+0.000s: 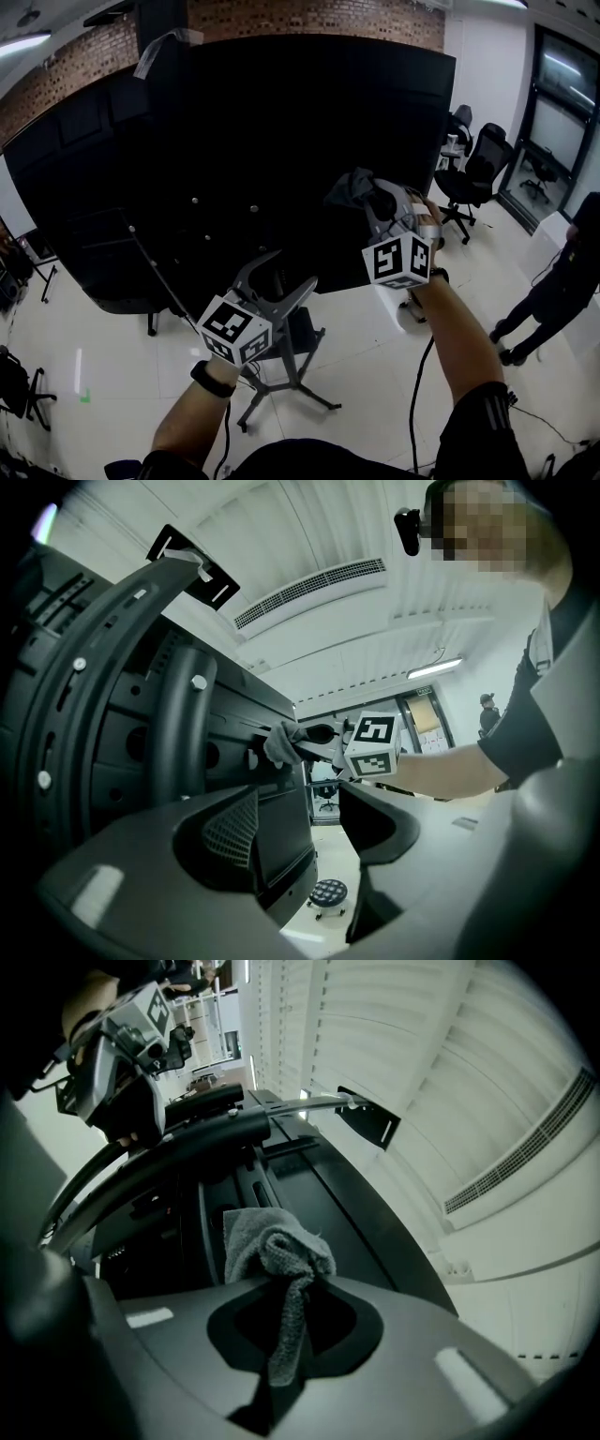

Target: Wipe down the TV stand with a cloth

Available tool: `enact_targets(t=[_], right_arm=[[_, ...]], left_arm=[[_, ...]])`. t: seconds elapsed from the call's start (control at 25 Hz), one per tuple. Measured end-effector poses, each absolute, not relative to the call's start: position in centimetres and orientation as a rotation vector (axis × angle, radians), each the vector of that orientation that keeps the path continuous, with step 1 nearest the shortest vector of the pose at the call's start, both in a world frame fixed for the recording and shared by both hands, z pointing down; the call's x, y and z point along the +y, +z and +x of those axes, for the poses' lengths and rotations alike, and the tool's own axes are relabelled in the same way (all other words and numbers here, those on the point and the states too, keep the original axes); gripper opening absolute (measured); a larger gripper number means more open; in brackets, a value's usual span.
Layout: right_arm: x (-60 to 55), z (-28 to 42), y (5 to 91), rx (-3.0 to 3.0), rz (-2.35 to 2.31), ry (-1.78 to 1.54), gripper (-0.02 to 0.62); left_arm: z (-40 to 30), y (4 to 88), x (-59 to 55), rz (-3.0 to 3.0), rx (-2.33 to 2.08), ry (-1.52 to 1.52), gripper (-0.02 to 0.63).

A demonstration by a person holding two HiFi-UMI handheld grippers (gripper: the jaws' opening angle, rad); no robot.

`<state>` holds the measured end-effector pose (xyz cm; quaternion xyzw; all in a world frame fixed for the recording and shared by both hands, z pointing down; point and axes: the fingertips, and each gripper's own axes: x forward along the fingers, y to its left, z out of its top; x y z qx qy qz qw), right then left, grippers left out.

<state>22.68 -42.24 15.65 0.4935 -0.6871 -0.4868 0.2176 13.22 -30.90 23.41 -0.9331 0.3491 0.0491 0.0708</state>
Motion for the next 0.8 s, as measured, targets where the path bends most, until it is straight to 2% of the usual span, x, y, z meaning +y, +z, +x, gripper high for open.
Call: enact_targets(t=[0.12,0.28,0.56,0.8], right_arm=[[-40.8,22.1,15.1,-1.972,1.371,-1.352,0.017],[-37.3,17.8,14.7,-2.097,1.288,-1.422,0.017],[-36.5,10.1,19.2,-2.132,1.067,-1.477,0.017],[-39.2,9.5,22.5,-2.122,1.036,-1.431,0.017]], left_arm=[[12.4,23.6,-30.8,-2.799,1.085,0.152,0.293],[11.0,23.7,-30.4,-2.781,1.14,0.17,0.291],[9.8,24.4,-29.0,-2.759,1.212,0.151,0.29],[9.2,26.1,-28.4,-2.761,1.253,0.105,0.29]])
